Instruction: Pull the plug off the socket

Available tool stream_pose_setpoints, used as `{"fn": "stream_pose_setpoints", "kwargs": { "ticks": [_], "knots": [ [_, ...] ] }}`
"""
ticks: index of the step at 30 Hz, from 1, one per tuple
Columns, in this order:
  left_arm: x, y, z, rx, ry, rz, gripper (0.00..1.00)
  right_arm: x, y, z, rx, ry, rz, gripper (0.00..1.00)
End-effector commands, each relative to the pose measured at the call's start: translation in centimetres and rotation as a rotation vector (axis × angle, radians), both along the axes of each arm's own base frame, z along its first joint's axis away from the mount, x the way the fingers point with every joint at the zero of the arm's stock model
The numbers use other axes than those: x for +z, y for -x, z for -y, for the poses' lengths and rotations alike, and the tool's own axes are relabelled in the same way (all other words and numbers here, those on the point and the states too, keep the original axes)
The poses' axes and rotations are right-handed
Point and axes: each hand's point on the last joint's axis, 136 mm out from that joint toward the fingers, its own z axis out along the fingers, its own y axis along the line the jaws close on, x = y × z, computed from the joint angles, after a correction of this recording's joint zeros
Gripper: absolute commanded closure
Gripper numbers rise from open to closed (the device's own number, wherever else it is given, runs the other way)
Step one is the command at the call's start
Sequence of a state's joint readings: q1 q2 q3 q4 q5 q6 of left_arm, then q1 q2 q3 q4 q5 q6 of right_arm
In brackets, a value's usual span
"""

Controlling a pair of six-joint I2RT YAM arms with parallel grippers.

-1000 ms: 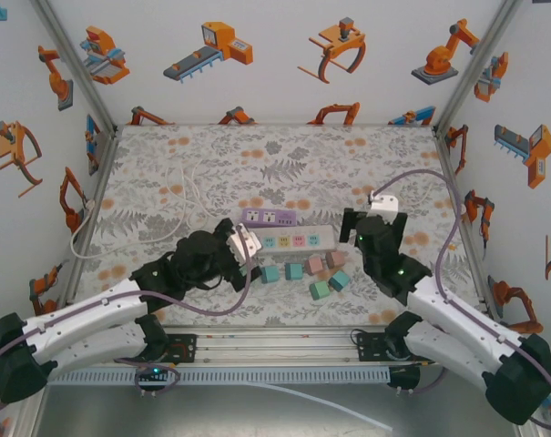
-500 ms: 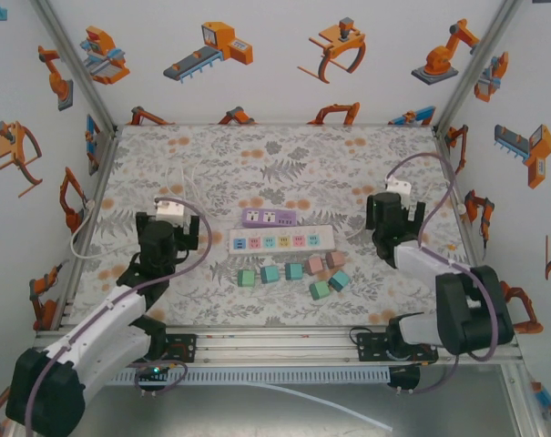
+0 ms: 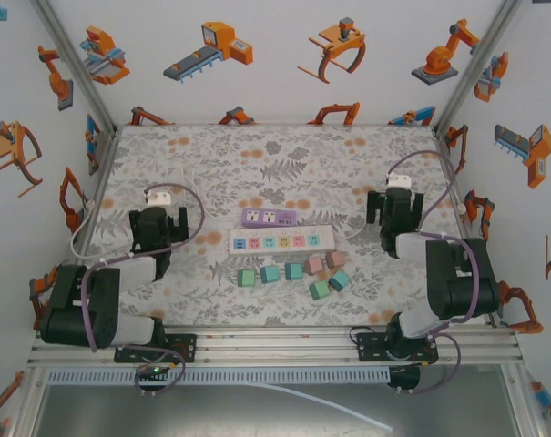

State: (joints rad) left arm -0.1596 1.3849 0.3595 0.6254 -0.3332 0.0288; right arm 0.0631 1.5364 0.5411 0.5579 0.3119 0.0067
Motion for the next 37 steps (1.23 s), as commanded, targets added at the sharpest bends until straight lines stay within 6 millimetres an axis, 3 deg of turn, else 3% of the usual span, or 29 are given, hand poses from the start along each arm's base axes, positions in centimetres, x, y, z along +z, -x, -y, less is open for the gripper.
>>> {"fn": "stream_pose_setpoints", "kwargs": {
  "ticks": [1,4,8,15,19,37],
  "knots": [
    [2.6,-2.5,0.6,-0.044,0.058,0.131,0.03,0.9,-0.6,-0.9,0.078,-0.095,0.055,0.0],
    [1.0,-2.7,-0.5,-0.025,0.115,0.14,0.03,0.9,-0.5,-1.2,0.108,-0.119,0.061,0.0],
    [0.5,-3.2,-1.5,0.009,0.155,0.109,0.03,0.8,-0.3,-1.2,0.141,-0.169,0.076,0.0],
    [0.5,-3.2,-1.6,0.011,0.154,0.112,0.03,0.4,0.9,-1.7,0.198,-0.184,0.174,0.0],
    [0.6,-3.3,-1.6,0.011,0.152,0.115,0.03,0.3,1.2,0.8,0.043,-0.17,0.178,0.01],
    [0.6,-3.3,-1.6,0.011,0.152,0.116,0.03,0.2,0.8,-0.5,0.121,-0.174,0.155,0.01]
  ]
}}
